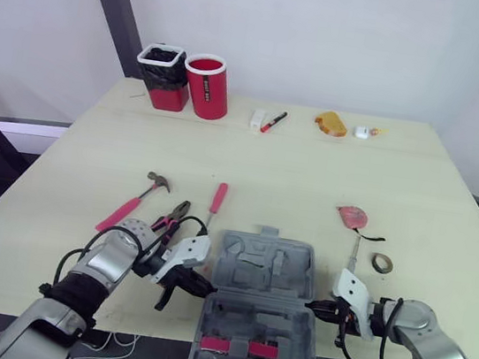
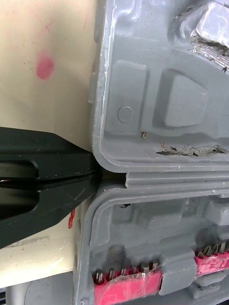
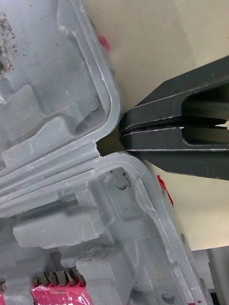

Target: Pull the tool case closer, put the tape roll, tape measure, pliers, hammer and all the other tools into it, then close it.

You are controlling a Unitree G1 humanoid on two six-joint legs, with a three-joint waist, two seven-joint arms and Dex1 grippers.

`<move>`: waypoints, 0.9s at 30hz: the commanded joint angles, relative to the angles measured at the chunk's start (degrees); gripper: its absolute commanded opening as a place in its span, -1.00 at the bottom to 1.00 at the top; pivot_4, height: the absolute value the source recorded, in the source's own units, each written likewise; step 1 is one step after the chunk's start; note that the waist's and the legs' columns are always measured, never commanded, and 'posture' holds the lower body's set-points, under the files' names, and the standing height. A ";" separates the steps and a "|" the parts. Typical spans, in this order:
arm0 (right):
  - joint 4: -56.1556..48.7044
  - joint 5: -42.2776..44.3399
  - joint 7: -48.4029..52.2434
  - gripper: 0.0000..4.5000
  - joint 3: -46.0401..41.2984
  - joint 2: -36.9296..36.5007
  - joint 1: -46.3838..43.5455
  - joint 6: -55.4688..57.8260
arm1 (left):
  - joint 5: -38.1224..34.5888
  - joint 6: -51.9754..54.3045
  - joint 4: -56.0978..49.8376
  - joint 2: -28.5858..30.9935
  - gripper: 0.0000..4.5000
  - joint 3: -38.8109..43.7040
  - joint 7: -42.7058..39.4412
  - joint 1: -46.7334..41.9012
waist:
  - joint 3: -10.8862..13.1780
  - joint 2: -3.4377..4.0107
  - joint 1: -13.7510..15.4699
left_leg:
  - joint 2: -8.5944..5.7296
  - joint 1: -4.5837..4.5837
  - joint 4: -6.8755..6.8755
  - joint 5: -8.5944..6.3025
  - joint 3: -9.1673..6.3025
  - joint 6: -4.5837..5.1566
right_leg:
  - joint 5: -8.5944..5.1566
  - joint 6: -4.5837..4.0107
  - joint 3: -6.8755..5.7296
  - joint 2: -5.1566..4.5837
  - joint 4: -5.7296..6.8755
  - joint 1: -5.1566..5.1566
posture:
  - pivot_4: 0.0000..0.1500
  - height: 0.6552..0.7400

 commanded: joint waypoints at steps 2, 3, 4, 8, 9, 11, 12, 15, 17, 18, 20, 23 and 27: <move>0.28 0.69 -0.42 -1.00 -2.93 -1.97 1.25 -0.77 | 1.40 0.66 1.97 2.29 -0.98 -0.33 1.00 2.21 | 0.00 0.00 -0.05 | 0.00 0.00 0.00 0.00 0.00 0.00 | 0.00 0.00 0.00 0.00 0.00 0.00 | 1.00 1.00; 0.32 0.83 -0.53 -1.00 -3.20 -2.17 1.47 -0.81 | 1.27 0.69 1.85 2.47 -0.98 -0.24 1.05 2.38 | 0.00 0.00 -0.06 | 0.00 0.00 0.00 0.00 0.00 0.00 | 0.00 0.00 0.00 0.00 0.00 0.00 | 1.00 1.00; 0.25 1.40 -0.65 -1.00 -3.79 -2.17 1.76 -0.72 | 0.93 0.91 1.55 2.65 -0.98 -0.07 1.07 2.59 | 0.00 0.00 -0.09 | 0.01 0.00 0.00 0.00 0.00 0.00 | 0.00 0.00 0.00 0.00 0.00 0.00 | 1.00 1.00; -0.01 3.13 -1.57 -1.00 -7.07 -2.26 3.09 -1.86 | -1.57 1.49 -1.35 3.94 -0.98 1.87 1.44 4.53 | 0.00 0.00 -0.23 | 0.02 0.00 0.00 0.00 0.00 0.00 | 0.00 0.00 0.01 0.02 0.00 -0.01 | 1.00 1.00; -0.54 3.97 -1.78 -1.00 -8.40 -2.22 3.64 -2.20 | -2.76 1.83 -3.10 4.49 -0.98 3.19 1.90 5.47 | 0.00 0.00 -0.30 | 0.03 0.00 0.00 0.00 0.00 0.00 | 0.00 -0.01 0.01 0.02 0.00 -0.01 | 1.00 1.00; -1.44 5.39 -2.02 -1.00 -10.75 -2.14 4.78 -2.80 | -5.61 3.63 -6.77 5.38 -0.98 5.81 2.44 7.30 | 0.02 0.00 -0.33 | 0.04 -0.02 -0.02 0.00 0.00 0.00 | -0.01 -0.01 0.02 0.02 -0.01 -0.03 | 1.00 1.00; -2.10 6.56 -2.03 -1.00 -12.60 -2.10 5.82 -3.61 | -7.76 4.36 -9.07 5.98 -0.98 7.88 2.65 8.78 | 0.04 0.01 -0.24 | 0.06 -0.03 -0.02 0.00 0.00 0.00 | -0.01 -0.01 0.02 0.02 -0.02 -0.03 | 1.00 1.00; -3.82 9.57 -3.68 -1.00 -19.18 -1.03 9.38 -7.42 | -15.61 5.86 -13.12 6.02 -0.98 16.23 3.95 13.69 | 0.06 0.00 0.10 | 0.08 -0.09 -0.02 0.00 -0.02 0.00 | -0.01 -0.01 -0.01 -0.01 -0.04 -0.05 | 1.00 1.00; -4.85 10.71 -4.62 -1.00 -22.27 -0.40 11.45 -9.74 | -17.98 5.49 -13.48 5.94 -0.98 20.29 5.57 15.95 | 0.07 -0.02 0.26 | 0.08 -0.10 -0.02 0.00 -0.02 0.00 | 0.00 0.00 -0.04 -0.08 -0.05 -0.04 | 1.00 1.00; -5.20 11.34 -5.07 -1.00 -23.82 -0.07 12.43 -10.64 | -18.46 4.54 -13.72 6.08 -0.98 21.93 6.33 17.22 | 0.07 -0.02 0.26 | 0.07 -0.09 -0.02 0.00 -0.01 0.00 | 0.00 0.01 -0.04 -0.09 -0.04 -0.03 | 1.00 1.00; -5.52 13.58 -6.18 -1.00 -27.91 0.72 14.60 -11.25 | -20.00 3.29 -14.39 5.94 -0.98 26.20 8.53 20.30 | 0.07 -0.01 0.18 | 0.07 -0.05 -0.02 0.00 -0.01 0.00 | 0.00 0.01 -0.04 -0.08 -0.04 -0.01 | 1.00 1.00; -3.50 16.28 -7.25 -1.00 -33.91 1.64 17.40 -12.50 | -21.04 0.98 -13.56 5.29 -0.98 32.12 12.67 24.22 | 0.07 -0.01 0.14 | 0.08 -0.06 -0.03 0.00 -0.02 0.00 | -0.01 0.00 -0.02 -0.09 -0.06 -0.02 | 1.00 1.00; 0.44 19.80 -5.07 -0.89 -42.34 1.55 22.09 -16.15 | -22.37 -2.45 -11.87 3.82 -0.76 41.15 18.26 30.09 | 0.07 -0.01 0.13 | 0.08 0.00 -0.04 0.00 0.02 0.00 | -0.02 -0.03 0.01 -0.13 -0.07 -0.01 | 1.00 1.00</move>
